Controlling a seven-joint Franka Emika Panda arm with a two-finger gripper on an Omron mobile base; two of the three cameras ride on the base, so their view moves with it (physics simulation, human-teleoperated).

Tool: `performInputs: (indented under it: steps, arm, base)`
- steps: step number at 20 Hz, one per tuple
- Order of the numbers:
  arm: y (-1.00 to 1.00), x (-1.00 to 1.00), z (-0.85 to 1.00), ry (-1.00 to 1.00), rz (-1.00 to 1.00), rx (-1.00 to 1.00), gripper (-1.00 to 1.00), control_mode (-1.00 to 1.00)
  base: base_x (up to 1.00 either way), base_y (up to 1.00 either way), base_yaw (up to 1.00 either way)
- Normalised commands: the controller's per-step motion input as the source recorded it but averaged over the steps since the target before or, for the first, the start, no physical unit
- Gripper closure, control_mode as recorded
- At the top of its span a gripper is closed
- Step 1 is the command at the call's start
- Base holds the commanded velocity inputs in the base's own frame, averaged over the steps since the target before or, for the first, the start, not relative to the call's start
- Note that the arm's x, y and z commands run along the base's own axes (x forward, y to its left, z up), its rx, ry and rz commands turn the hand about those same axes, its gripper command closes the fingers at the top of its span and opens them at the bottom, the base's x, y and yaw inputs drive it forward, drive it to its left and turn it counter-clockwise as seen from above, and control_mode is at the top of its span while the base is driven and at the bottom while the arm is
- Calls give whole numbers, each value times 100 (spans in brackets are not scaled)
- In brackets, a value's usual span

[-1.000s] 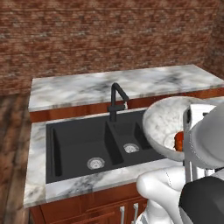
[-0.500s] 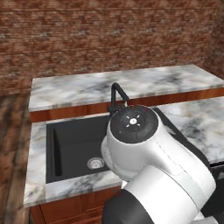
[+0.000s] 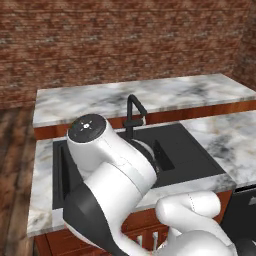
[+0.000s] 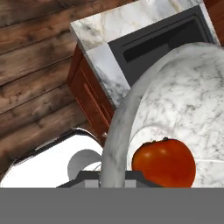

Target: Pick the tomato from the cabinet and place it in the bowl. Then pick the bowl and place it in the sink. Then turn on the sink facuet.

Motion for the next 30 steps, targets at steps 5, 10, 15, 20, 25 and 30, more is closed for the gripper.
performInputs:
  steps: [5, 10, 15, 20, 25, 30]
  arm:
    - [12, 100, -48, 0, 3, 13, 100, -100]
    - [-1, 100, -51, 0, 0, 18, 100, -100]
    - [0, 88, -53, 0, -1, 14, 100, -100]
    - [0, 79, -54, 1, -9, 4, 100, -100]
    - [0, 59, -56, 0, -17, 0, 100, -100]
    - [19, 58, -43, 0, -24, 0, 100, -100]
  base:
    - [0, 0, 0]
    - [0, 0, 0]
    - [0, 0, 0]
    - [0, 0, 0]
    - [0, 0, 0]
    - [0, 0, 0]
